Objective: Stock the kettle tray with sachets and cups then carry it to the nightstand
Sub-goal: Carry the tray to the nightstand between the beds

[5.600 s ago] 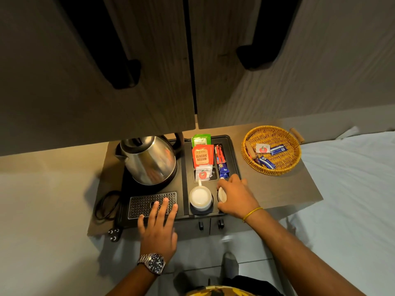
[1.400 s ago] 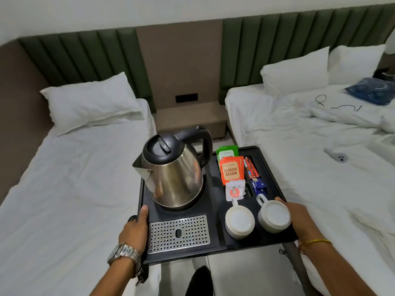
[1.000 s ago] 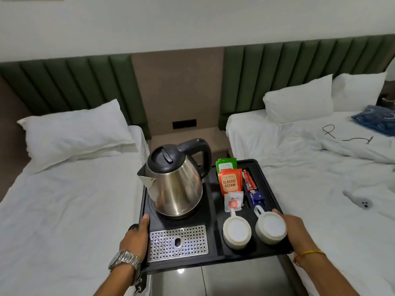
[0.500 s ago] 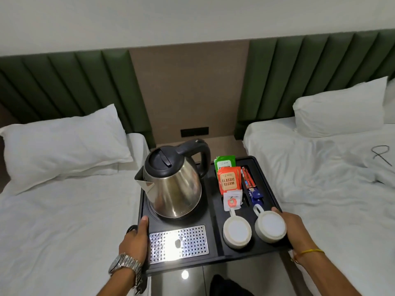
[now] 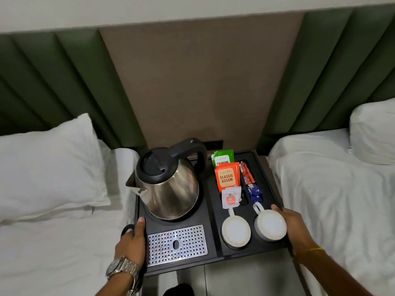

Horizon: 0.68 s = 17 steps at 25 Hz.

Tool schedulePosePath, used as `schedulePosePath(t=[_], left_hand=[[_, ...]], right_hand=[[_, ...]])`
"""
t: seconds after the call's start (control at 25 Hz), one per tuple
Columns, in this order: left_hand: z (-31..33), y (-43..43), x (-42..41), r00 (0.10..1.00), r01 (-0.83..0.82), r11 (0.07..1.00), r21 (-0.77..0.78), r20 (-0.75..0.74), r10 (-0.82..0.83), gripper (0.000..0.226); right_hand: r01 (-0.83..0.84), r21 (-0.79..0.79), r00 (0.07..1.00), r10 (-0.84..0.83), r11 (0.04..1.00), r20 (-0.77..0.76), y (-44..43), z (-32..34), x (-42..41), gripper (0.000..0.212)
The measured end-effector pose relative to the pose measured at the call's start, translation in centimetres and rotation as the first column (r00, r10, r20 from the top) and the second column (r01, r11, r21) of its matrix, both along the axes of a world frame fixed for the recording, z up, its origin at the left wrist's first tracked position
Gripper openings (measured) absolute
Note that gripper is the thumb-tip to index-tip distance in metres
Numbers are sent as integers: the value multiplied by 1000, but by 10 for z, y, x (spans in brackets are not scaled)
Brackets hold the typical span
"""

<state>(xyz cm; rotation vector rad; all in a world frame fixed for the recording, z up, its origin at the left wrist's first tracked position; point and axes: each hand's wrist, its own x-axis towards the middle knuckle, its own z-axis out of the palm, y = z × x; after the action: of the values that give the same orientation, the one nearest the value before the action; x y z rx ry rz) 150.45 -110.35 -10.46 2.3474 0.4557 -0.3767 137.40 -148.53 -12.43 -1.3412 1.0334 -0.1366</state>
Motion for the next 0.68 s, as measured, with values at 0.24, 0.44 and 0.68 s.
schedulePosePath(t=[0.24,0.44,0.68], left_hand=[[-228,-63,165,992,89,994,71,86,-95,85],[-389,-108,271,971,110,993,32,209,-115,68],[-461,-128,316,943,116,993,25,310,-118,56]], right_hand=[[66,-101,997,-61,993,51,-73,-227,160,31],[26,-142,998,-17,990,67,-114,-387,255,27],[18,-116,993,-4,993,119,-131,-462,287,19]])
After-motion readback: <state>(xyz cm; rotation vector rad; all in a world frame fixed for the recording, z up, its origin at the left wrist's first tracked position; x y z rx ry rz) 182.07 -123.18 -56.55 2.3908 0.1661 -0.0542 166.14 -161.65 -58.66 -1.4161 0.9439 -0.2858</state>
